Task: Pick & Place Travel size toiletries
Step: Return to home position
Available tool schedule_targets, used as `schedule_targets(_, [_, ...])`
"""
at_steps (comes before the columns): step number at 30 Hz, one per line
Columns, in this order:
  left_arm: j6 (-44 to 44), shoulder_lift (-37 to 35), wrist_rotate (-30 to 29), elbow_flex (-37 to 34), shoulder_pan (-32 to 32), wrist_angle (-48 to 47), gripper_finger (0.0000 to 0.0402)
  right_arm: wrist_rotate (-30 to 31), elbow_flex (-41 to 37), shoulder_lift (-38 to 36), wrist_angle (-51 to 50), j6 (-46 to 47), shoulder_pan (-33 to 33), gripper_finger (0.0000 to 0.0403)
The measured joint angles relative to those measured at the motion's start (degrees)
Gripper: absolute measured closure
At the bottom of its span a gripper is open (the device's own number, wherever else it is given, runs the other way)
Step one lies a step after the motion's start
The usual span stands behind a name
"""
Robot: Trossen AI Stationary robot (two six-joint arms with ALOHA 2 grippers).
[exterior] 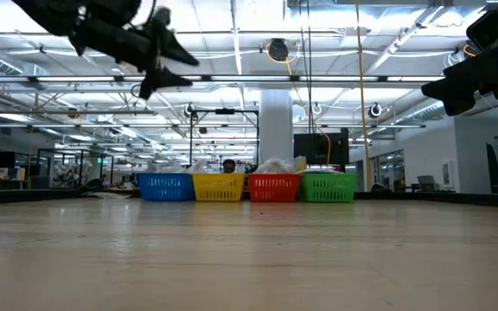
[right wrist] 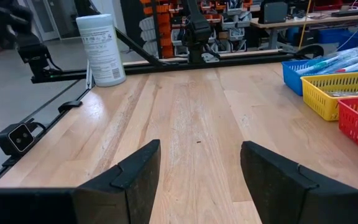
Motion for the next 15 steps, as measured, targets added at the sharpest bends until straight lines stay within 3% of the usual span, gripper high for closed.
schedule_targets(5, [4.2, -8.4, 8.3, 0.0, -3.7, -5.4, 0.0169, 0.0, 0.0, 0.0, 0.0, 0.0, 0.0, 0.0193])
schedule_targets(15, [15.4, -22.5, 7.8, -1.0, -15.2, -17.7, 0.0169, 0.0, 0.0, 0.0, 0.0, 0.0, 0.0, 0.0193])
